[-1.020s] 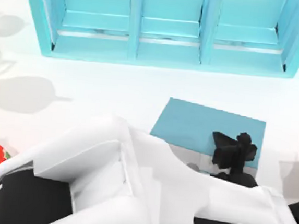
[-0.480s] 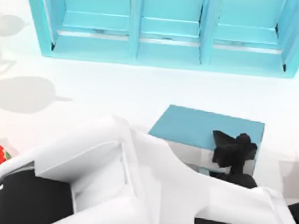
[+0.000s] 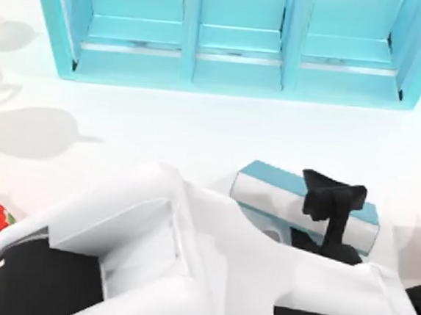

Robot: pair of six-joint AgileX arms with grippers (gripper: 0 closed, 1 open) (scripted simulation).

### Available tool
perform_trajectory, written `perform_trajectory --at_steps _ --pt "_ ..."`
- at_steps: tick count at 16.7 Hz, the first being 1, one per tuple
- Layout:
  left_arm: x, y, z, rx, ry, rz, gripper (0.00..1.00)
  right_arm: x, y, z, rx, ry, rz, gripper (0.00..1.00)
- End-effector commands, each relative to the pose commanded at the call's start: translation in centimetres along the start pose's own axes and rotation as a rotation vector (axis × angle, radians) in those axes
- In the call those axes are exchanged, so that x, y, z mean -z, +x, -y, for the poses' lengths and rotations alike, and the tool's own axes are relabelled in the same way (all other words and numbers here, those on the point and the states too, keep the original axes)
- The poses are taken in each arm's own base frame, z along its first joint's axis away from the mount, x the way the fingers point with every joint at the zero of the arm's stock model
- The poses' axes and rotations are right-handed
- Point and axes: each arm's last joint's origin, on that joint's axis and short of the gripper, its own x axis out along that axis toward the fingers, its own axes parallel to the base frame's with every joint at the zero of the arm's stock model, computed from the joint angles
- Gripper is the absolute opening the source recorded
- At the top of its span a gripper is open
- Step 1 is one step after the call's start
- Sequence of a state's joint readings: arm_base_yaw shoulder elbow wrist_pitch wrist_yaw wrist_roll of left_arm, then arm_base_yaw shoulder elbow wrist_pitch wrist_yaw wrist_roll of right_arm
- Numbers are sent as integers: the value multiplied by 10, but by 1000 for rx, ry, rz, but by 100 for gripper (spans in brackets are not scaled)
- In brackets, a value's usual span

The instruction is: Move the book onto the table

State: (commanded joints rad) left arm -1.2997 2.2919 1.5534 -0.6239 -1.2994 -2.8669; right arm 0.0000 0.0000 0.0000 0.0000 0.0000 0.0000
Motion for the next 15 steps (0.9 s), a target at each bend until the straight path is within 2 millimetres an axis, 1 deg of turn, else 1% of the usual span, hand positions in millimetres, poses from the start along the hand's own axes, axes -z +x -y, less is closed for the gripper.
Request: perform_trajectory --at_steps 6,8,11,15 --pt "0 0 -1 -1 3 -1 100 0 0 0 0 0 0 100" --pt "0 -5 -5 -4 7 -4 100 0 0 0 0 0 0 100" --pt "0 -21 -18 -19 15 -13 100 0 0 0 0 0 0 100" --pt "-7 -56 -33 -38 27 -18 100 0 0 0 0 0 0 100"
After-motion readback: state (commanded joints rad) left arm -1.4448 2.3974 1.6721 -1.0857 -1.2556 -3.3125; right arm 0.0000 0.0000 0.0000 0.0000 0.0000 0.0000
